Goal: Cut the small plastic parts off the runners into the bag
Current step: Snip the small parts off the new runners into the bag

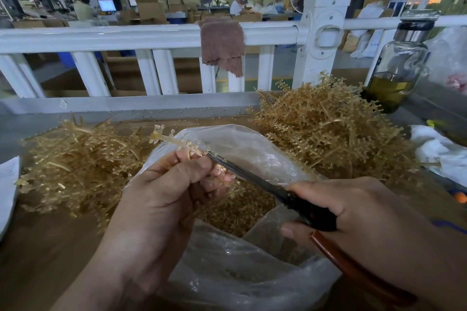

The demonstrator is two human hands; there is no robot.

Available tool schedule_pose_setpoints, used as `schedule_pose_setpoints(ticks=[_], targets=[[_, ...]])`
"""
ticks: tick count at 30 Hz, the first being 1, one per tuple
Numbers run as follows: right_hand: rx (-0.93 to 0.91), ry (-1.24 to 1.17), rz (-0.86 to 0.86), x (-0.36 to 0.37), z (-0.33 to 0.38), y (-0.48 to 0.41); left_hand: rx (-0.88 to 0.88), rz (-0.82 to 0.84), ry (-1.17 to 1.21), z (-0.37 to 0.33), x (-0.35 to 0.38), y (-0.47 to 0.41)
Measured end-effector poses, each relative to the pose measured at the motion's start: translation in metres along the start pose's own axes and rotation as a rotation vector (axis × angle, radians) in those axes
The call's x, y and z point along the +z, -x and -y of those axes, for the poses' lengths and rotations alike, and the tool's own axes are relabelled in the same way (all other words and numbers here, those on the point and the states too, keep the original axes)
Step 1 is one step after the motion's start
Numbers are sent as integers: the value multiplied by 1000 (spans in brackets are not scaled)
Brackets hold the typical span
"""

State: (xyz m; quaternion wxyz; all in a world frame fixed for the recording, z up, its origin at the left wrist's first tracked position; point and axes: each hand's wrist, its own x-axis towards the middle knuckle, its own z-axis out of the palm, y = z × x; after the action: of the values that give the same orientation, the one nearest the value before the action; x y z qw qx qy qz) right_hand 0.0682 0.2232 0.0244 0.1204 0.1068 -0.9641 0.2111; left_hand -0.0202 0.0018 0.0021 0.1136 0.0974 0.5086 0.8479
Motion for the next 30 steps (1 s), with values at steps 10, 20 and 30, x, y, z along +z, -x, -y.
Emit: schedule_pose_setpoints(ticks=[10,20,30], targets=[[2,-17,9,2,0,-1,-10,-10,-16,-1,4,2],[-12,-10,15,4,-2,-1,-6,-9,-55,-1,-2,-1],[-21,9,25,4,0,-2,-37,-8,-10,0,-3,-3]])
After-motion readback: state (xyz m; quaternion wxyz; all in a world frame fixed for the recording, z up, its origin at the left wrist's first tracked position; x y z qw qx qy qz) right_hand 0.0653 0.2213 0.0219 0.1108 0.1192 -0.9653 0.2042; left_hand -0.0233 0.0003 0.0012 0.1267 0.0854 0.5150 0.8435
